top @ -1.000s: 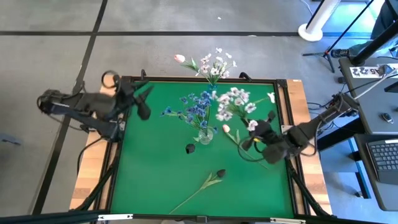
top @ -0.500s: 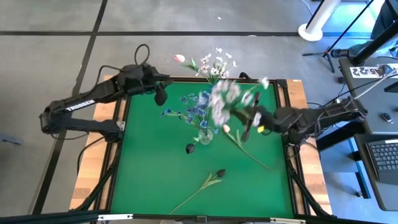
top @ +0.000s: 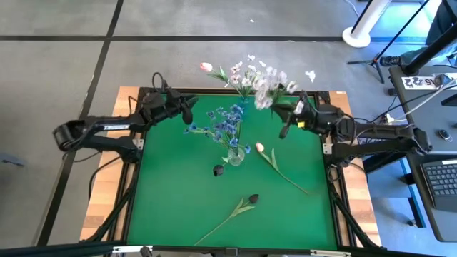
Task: Sort flowers into vase by color
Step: Put the white flowers into the blue transparent vase
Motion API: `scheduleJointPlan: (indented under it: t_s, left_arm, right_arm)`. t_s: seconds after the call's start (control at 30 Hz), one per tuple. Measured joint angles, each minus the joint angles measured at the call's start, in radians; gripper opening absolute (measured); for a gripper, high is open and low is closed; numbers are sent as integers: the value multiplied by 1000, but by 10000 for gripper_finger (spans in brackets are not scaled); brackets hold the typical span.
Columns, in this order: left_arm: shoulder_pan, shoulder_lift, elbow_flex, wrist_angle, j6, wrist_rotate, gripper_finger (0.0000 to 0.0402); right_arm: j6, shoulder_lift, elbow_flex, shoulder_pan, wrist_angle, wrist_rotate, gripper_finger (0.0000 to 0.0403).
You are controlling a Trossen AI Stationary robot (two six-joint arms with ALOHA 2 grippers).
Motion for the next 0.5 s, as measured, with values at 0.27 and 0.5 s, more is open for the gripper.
scheduleJointPlan:
  t_s: [0.27, 0.5]
  left_arm:
    - [8, 257, 90, 100, 10, 53, 154]
    - [9, 467, 280, -20, -29, 171, 216]
  right_arm:
    - [3, 1, -38, -203, 105, -150, 0]
    - [3, 2, -39, -313, 137, -286, 0]
